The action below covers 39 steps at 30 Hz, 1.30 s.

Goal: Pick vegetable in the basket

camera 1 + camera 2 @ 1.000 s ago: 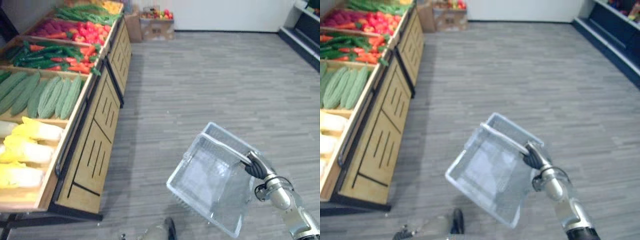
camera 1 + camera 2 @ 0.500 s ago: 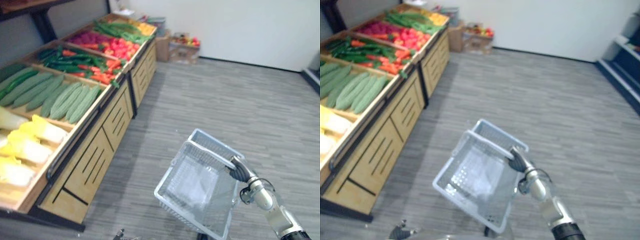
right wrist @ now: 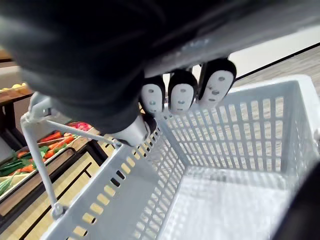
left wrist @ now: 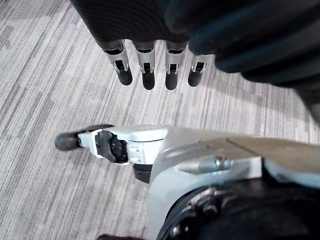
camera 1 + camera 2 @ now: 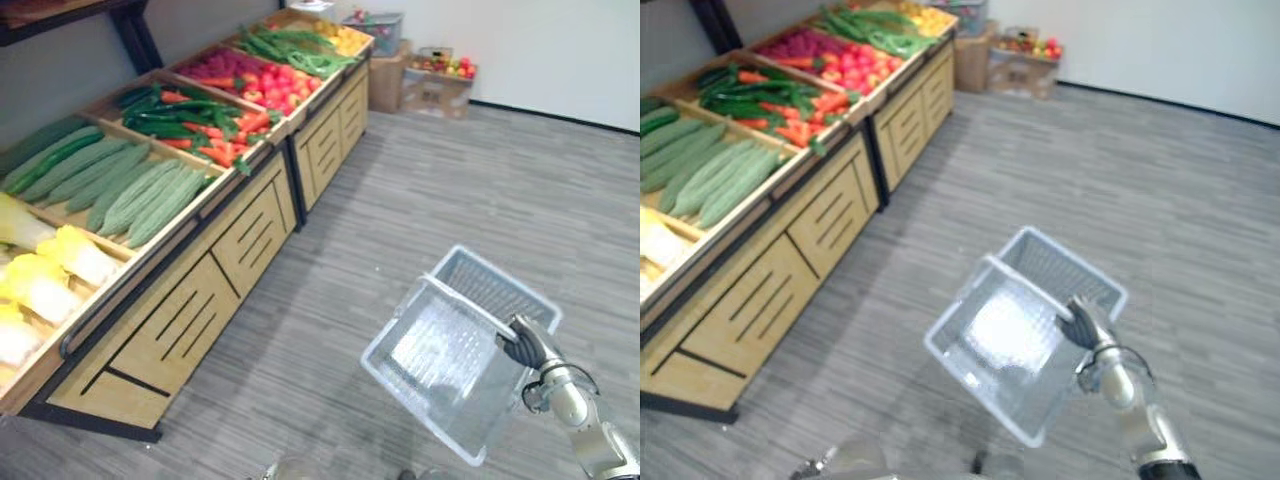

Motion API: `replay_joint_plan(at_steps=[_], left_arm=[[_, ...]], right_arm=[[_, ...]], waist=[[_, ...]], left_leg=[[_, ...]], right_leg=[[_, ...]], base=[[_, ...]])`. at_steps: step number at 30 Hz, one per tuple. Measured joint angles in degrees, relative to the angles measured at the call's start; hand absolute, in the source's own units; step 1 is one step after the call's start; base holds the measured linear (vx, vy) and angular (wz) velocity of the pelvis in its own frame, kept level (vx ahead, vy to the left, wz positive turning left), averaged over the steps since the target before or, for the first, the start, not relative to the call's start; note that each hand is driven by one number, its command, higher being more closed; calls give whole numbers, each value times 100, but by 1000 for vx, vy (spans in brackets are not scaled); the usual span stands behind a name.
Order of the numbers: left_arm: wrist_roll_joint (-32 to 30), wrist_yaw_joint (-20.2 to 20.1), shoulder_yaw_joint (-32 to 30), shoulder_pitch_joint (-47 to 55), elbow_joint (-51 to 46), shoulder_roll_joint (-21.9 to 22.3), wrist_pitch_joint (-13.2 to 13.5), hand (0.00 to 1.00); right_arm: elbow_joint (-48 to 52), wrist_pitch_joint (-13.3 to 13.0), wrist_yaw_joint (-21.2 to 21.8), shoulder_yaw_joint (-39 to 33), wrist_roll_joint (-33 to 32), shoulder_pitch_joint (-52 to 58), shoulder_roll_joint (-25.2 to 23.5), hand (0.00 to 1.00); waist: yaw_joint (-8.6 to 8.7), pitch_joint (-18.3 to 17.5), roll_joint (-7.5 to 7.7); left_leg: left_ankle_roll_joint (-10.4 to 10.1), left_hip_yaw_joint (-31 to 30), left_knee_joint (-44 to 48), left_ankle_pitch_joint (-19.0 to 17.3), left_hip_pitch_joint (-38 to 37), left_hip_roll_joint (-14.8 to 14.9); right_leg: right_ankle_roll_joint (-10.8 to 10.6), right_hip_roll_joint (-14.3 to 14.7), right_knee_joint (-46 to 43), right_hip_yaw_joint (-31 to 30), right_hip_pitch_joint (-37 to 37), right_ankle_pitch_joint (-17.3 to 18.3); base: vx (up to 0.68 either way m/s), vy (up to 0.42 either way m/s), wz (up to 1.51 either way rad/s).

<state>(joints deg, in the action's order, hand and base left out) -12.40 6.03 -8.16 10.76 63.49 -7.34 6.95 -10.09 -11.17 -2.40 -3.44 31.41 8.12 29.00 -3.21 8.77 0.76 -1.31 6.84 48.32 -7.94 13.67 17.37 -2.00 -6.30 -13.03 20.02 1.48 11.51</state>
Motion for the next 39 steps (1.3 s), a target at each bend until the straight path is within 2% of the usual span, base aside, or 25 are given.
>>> replay_joint_plan(at_steps=[3,4,5,6,7,8,9,11,12,14,15,17,18,19,20,21,22,23,24,26,29,31,32,36,39], left_arm=[[-3,8,6,-57,-30,10,-3,0],[-7,20,60,-87,-28,15,-10,0],[-16,38,118,-65,-63,32,-10,0],[-17,46,118,-35,-101,42,-6,0],[-20,51,114,-74,-102,33,-10,0],[-23,70,100,-103,-209,-53,-3,0],[-27,75,100,-112,-231,-94,-3,0],[-26,106,96,-124,-240,-118,-19,0],[-26,123,88,-121,-244,-124,-18,0],[-25,156,79,-104,-228,-83,-22,0],[-21,163,74,-84,-183,-53,-50,0],[-20,173,33,-82,-190,-39,-102,0],[-20,181,45,-84,-183,-51,-131,0],[-18,193,51,-92,-174,-81,-134,0],[-18,229,51,-65,-148,-66,-140,0],[-18,233,54,-25,-117,-57,-146,0],[-17,237,106,11,-130,-101,-150,0],[-5,245,129,13,-171,-166,-150,0],[-2,247,160,8,-211,-187,-147,0],[20,247,170,-26,-269,-220,-132,0],[85,261,149,-42,-348,-225,-126,0],[100,269,90,-136,-442,-237,-117,0],[100,270,36,-230,-449,-237,-102,0],[93,264,-150,-268,-406,-174,-91,0],[80,263,-424,-189,-394,-41,-91,0]], right_arm=[[1,90,-7,-260,4,128,-76,100],[1,91,-20,-364,4,222,-72,100],[5,89,-31,-459,4,307,-62,100],[1,101,-35,-520,5,331,-84,100],[-7,112,-35,-511,5,325,-157,100],[-3,87,-35,-495,5,268,-192,100],[-4,82,-35,-491,7,214,-190,100],[-98,74,-35,-382,10,10,-192,100],[-210,60,-35,-227,7,-120,-206,100],[-226,-1,-35,-55,2,-171,-208,100],[-234,-36,-35,-53,1,-172,-252,100],[-307,-97,-36,-53,0,-189,-329,100],[-556,-127,-40,-76,0,-186,-332,100],[-756,-119,-50,-78,1,-181,-356,100],[-1119,-71,-54,-71,1,-186,-417,100],[-1281,-30,-54,-73,3,-175,-474,100],[-1626,61,-44,-49,23,-156,-628,100],[-1981,123,-76,-65,9,-183,-749,100],[-2111,128,-115,-116,-13,-232,-800,100],[-2484,217,-222,-336,-93,-229,-983,100],[-2575,176,-343,-625,-247,-172,-1033,100],[-2988,191,-373,-984,-342,-243,-1034,100],[-3376,210,-408,-1208,-513,-269,-1073,100],[-4301,228,-441,-1972,-789,-393,-1424,100],[-4758,336,-442,-2746,-1175,-381,-1707,100]], waist=[[-5,7,51],[-3,8,48],[22,-45,-50],[21,-110,-121],[51,-143,-59],[60,-147,151],[38,-123,200],[-35,-92,252],[-79,-85,265],[-102,-77,279],[-145,-118,224],[-202,-141,251],[-144,-164,281],[-134,-200,347],[-174,-262,281],[-157,-274,253],[-137,-273,300],[-146,-269,378],[-123,-264,410],[28,-220,361],[179,-176,263],[236,-159,256],[237,-142,271],[222,-100,323],[180,-79,305]], left_leg=[[-19,781,-949,-239,329,-281],[42,1152,-1780,-101,335,-436],[57,1469,-2754,637,318,-576],[234,1628,-3267,977,280,-644],[286,1607,-3452,970,203,-827],[378,1534,-3831,1098,203,-1158],[383,1486,-3840,1099,223,-1245],[450,1507,-3721,1071,198,-1401],[455,1812,-3624,1068,172,-1382],[547,2668,-3632,825,114,-1228],[613,2844,-3680,645,114,-1174],[544,2887,-3851,601,138,-1329],[397,3036,-4022,472,118,-1462],[441,3135,-3950,449,88,-1477],[529,3085,-3812,348,58,-1361],[602,2991,-3904,348,0,-1453],[674,2861,-4074,302,-245,-1672],[778,2663,-4136,250,-429,-1800],[782,2529,-4160,225,-506,-1851],[805,2045,-4364,234,-958,-1944],[798,1573,-4429,231,-1321,-1996],[773,1249,-4447,216,-1417,-2014],[736,961,-4520,195,-1490,-2028],[649,306,-4504,144,-1551,-2083],[458,-40,-4488,29,-1782,-2081]], right_leg=[[-30,-219,274,516,428,-15],[-62,-312,319,727,567,-18],[-149,-280,410,911,696,-46],[-326,-190,475,984,775,9],[-354,-275,560,1014,820,27],[-381,-393,732,1008,805,6],[-410,-424,818,1008,845,-11],[-681,-518,947,1005,1108,-185],[-764,-534,970,1021,1242,-257],[-819,-490,1000,1134,1405,-296],[-821,-425,999,1176,1396,-295],[-825,-484,927,1410,1345,-292],[-821,-619,725,1643,1283,-294],[-820,-826,521,1714,1153,-294],[-836,-956,-203,1656,920,-283],[-832,-1121,-740,1610,774,-291],[-774,-1591,-1959,1377,432,-554],[-413,-1891,-3039,1034,35,-1038],[-308,-1933,-3524,826,-164,-1052],[-265,-1521,-4529,-59,-842,-779],[-372,-1209,-4224,-167,-1343,-347],[-375,-1009,-3359,-157,-1542,-254],[-378,-784,-2326,-327,-1590,-258],[-571,-448,0,-1267,-1500,-526],[-549,-467,312,-1395,-1286,-712]], base=[[225,60,89],[254,128,93],[331,195,99],[234,148,89],[344,189,93],[268,124,79],[291,112,70],[178,69,51],[95,76,47],[-8,109,53],[-47,96,40],[-18,61,38],[13,84,65],[104,116,66],[148,96,46],[266,226,58],[283,254,72],[294,276,75],[333,212,108],[313,168,115],[270,84,98],[209,-8,98],[151,-35,91],[194,-89,88],[228,-170,72]])
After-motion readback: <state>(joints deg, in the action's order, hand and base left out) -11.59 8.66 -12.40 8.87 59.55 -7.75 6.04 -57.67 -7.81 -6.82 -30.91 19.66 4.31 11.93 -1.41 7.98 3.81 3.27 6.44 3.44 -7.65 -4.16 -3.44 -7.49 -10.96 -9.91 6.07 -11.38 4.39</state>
